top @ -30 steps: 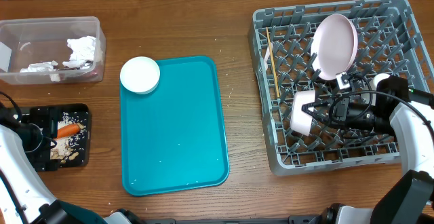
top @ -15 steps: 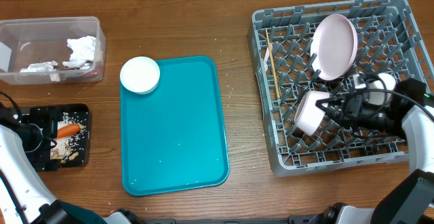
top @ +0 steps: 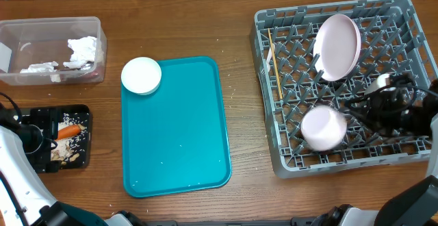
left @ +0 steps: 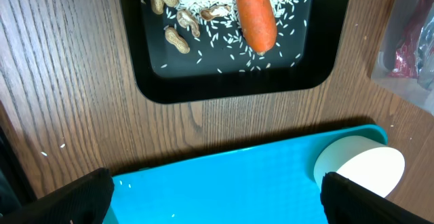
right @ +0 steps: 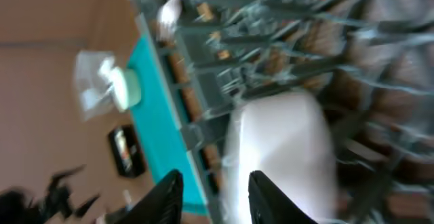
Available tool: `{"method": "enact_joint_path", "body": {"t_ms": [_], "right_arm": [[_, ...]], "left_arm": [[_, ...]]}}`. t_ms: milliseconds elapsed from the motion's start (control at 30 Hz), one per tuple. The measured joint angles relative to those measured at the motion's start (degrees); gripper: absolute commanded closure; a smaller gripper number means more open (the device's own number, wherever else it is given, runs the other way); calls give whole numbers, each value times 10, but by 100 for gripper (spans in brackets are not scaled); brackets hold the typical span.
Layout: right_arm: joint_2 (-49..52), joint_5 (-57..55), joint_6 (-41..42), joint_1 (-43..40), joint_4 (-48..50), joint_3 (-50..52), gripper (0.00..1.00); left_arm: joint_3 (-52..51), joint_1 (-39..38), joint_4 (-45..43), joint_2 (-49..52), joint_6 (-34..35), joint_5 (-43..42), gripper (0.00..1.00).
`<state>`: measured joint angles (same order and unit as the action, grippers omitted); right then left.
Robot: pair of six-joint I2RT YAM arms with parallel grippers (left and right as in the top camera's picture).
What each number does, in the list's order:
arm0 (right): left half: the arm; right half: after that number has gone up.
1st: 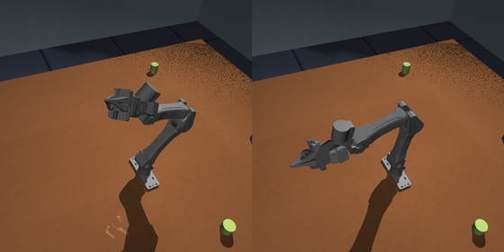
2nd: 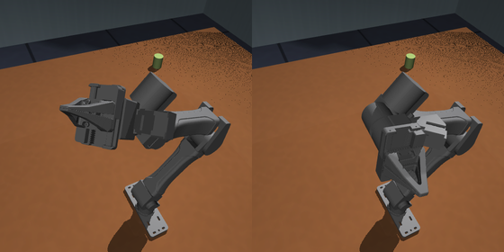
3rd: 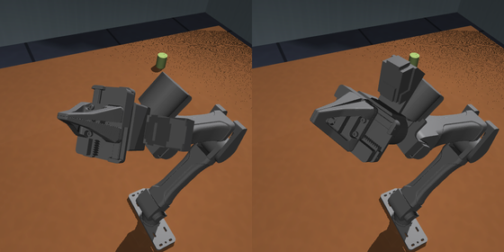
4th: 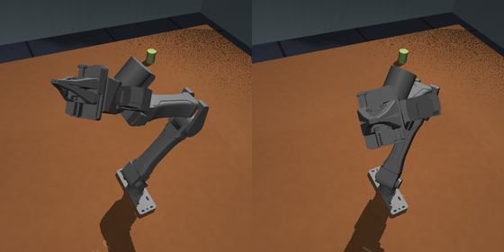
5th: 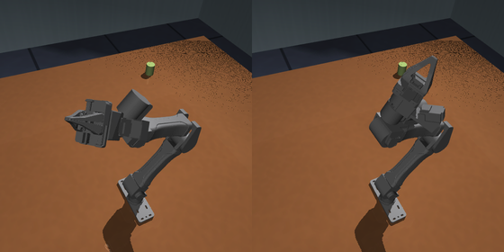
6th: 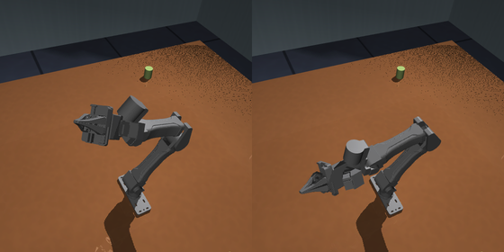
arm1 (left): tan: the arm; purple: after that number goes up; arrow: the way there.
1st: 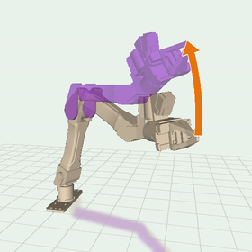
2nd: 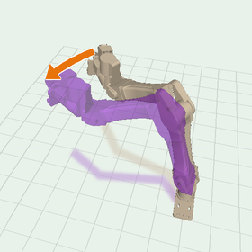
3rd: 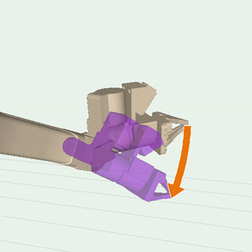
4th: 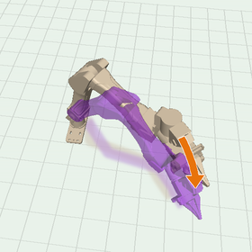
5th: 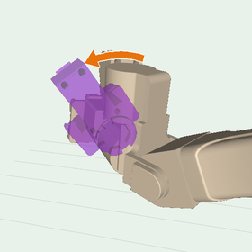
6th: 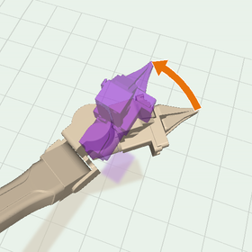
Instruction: Sort waste into correct bins and load items into the dishwasher rack
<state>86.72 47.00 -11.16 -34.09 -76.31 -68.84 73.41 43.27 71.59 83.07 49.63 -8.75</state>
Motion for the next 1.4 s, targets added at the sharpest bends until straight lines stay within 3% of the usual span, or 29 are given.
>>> {"method": "enact_joint_path", "body": {"t_ms": [200, 433, 500, 567, 600, 1000, 1400], "right_arm": [[-2, -121, 86, 0, -23, -76, 64], [-60, -188, 119, 1, -49, -112, 65], [-82, -203, 123, 7, -60, -114, 75], [-95, -219, 127, 26, -62, -116, 95], [-96, -227, 128, 40, -62, -116, 96], [-69, -291, 172, 203, 7, -64, 96], [3, -357, 202, 245, -5, -52, 96]], "left_arm": [[0, 0, 0, 0, 0, 0, 0], [0, 0, 0, 0, 0, 0, 0], [0, 0, 0, 0, 0, 0, 0], [0, 0, 0, 0, 0, 0, 0], [0, 0, 0, 0, 0, 0, 0], [0, 0, 0, 0, 0, 0, 0], [0, 0, 0, 0, 0, 0, 0]]}}
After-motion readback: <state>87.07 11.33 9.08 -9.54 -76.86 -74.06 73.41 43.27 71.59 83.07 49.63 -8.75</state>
